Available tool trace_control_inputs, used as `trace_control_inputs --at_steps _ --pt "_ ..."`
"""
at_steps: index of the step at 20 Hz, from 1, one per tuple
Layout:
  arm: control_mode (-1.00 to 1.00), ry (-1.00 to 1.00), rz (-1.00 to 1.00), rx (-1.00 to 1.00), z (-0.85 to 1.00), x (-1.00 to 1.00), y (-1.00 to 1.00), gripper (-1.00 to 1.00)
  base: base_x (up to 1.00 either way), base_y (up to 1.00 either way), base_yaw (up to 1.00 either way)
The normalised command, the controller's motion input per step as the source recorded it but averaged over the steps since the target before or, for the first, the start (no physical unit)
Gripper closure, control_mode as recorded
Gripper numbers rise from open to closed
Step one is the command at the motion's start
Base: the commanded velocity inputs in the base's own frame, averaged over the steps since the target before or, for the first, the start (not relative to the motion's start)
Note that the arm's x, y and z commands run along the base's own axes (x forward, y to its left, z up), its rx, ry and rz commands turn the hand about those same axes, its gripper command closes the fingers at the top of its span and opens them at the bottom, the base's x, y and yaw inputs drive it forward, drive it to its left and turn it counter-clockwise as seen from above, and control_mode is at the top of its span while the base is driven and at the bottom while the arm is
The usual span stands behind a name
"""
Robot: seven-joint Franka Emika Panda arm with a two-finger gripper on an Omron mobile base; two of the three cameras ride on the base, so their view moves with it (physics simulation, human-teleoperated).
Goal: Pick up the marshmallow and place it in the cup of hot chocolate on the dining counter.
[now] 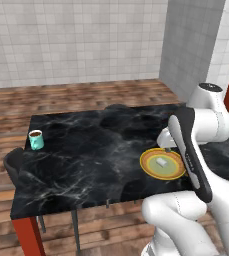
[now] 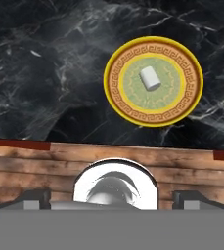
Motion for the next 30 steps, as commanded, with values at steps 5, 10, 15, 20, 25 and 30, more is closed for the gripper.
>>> trace_control_inputs --at_steps 5,10,15,20,25,30 --pt "-1.0 0.06 0.0 0.0 -0.4 -0.01 -0.19 -1.0 0.0 0.0 0.0" --pt "-1.0 0.01 0.0 0.0 -0.35 0.0 -0.1 -1.0 0.0 0.0 0.0" --pt "-1.0 0.02 0.0 0.0 -0.31 0.03 -0.12 -1.0 0.0 0.0 0.0" --pt "-1.0 0.03 0.0 0.0 -0.25 0.12 -0.14 -1.0 0.0 0.0 0.0" --pt "-1.0 0.01 0.0 0.0 -0.14 0.2 -0.06 -1.0 0.0 0.0 0.0" --pt "-1.0 0.0 0.0 0.0 -0.1 0.18 0.0 -1.0 0.0 0.0 0.0"
